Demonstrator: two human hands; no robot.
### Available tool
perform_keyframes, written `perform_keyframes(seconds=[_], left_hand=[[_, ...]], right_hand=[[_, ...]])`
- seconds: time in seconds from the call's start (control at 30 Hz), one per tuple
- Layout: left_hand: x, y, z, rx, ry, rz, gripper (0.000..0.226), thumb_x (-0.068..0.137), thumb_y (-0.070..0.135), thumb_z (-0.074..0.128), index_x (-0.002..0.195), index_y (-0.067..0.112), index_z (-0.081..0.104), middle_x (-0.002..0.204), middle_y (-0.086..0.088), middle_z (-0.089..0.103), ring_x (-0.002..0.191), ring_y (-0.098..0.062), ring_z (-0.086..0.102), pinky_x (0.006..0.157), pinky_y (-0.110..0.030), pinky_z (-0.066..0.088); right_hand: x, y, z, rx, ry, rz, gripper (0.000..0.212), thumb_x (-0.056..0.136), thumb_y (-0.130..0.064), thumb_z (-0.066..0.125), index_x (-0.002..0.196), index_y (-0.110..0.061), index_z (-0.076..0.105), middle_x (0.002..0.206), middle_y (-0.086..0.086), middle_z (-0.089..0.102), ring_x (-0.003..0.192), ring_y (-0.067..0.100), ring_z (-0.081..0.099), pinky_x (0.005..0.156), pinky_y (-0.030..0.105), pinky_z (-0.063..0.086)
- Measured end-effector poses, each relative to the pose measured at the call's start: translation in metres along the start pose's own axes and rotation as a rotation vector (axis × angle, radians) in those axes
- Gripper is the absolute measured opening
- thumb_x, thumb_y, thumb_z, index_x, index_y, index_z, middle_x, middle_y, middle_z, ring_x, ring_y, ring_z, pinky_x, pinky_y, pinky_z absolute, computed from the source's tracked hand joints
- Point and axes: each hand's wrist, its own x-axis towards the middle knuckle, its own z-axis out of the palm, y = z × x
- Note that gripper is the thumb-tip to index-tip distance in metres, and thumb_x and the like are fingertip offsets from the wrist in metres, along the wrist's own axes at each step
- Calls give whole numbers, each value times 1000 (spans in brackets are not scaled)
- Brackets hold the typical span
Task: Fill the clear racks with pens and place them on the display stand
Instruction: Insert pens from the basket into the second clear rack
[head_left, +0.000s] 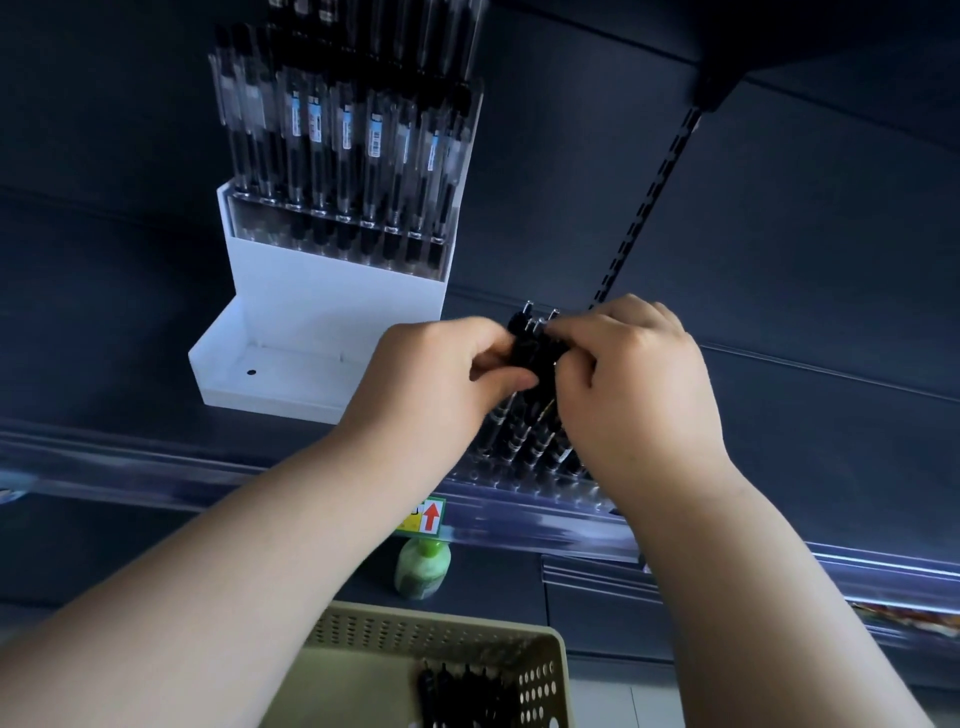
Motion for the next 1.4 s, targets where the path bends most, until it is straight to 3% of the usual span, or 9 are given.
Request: perform_keyframes(seconds=[0.1, 0.17, 0.27, 0.7, 0.87, 1.0, 1.13, 1.2, 1.4], left_hand=[[-1, -4, 8, 96, -28, 9, 14, 72, 27, 79, 82, 21, 71, 64, 15, 64, 59, 1, 59, 61, -8, 44], [-1, -6, 14, 186, -57, -4, 19, 73, 31, 78, 86, 19, 71, 72, 6, 70, 66, -11, 63, 66, -23, 50], [-1, -7, 18, 225, -71, -31, 19, 75, 33, 76, 86, 20, 69, 74, 3, 70, 72, -17, 66, 71, -31, 53], [1, -14, 17, 239, -45, -76, 25, 77, 31, 75, 69, 26, 52, 65, 7, 60, 64, -13, 59, 57, -19, 42], [0, -17, 19, 245, -101, -46, 20, 78, 34, 73, 82, 18, 62, 76, -2, 69, 74, -20, 64, 69, -31, 52], [0, -20, 16, 515, -270, -32, 36, 84, 47, 62, 98, 14, 58, 87, -6, 66, 83, -24, 61, 73, -36, 51], [-5, -18, 2, 712, -217, 41, 24, 92, 38, 51, 101, 16, 56, 84, -1, 55, 79, -24, 54, 62, -32, 44], [-14, -14, -4, 833, -205, 94, 21, 93, 35, 48, 106, 20, 54, 90, 0, 55, 88, -23, 54, 58, -30, 35], [-47, -11, -8, 1045, -308, 152, 30, 89, 24, 56, 118, 20, 48, 112, 1, 55, 108, -23, 48, 69, -28, 31]], right_hand=[[-2, 5, -1, 20, -1, -1, 37, 76, -8, 43, 98, -14, 73, 89, 11, 65, 86, 34, 54, 77, 42, 47], [-4, 6, -2, 28, 1, -2, 36, 77, -7, 45, 98, -13, 73, 89, 11, 66, 86, 35, 54, 76, 43, 48], [-5, 8, -4, 36, 1, -12, 34, 77, -7, 46, 96, -11, 73, 87, 12, 65, 85, 35, 54, 74, 43, 48], [-11, 6, -9, 46, -13, -58, 34, 76, -6, 46, 96, -9, 73, 86, 13, 66, 84, 35, 55, 72, 45, 49], [-11, 4, -9, 46, -3, -58, 32, 77, -4, 47, 95, -9, 73, 84, 13, 65, 82, 35, 54, 71, 44, 48], [-10, 1, -12, 61, 18, -81, 32, 76, -2, 48, 94, -8, 73, 84, 12, 66, 81, 36, 55, 70, 44, 49], [-13, -3, -18, 65, 18, -105, 30, 76, 0, 49, 94, -7, 73, 83, 13, 66, 80, 36, 55, 69, 43, 50], [-16, -8, -21, 64, 2, -129, 29, 76, 0, 50, 92, -5, 73, 81, 13, 66, 79, 37, 55, 67, 42, 51], [-37, -22, -26, 33, -154, -124, 26, 83, -5, 50, 97, -10, 72, 95, 8, 66, 92, 31, 57, 68, 39, 52]])
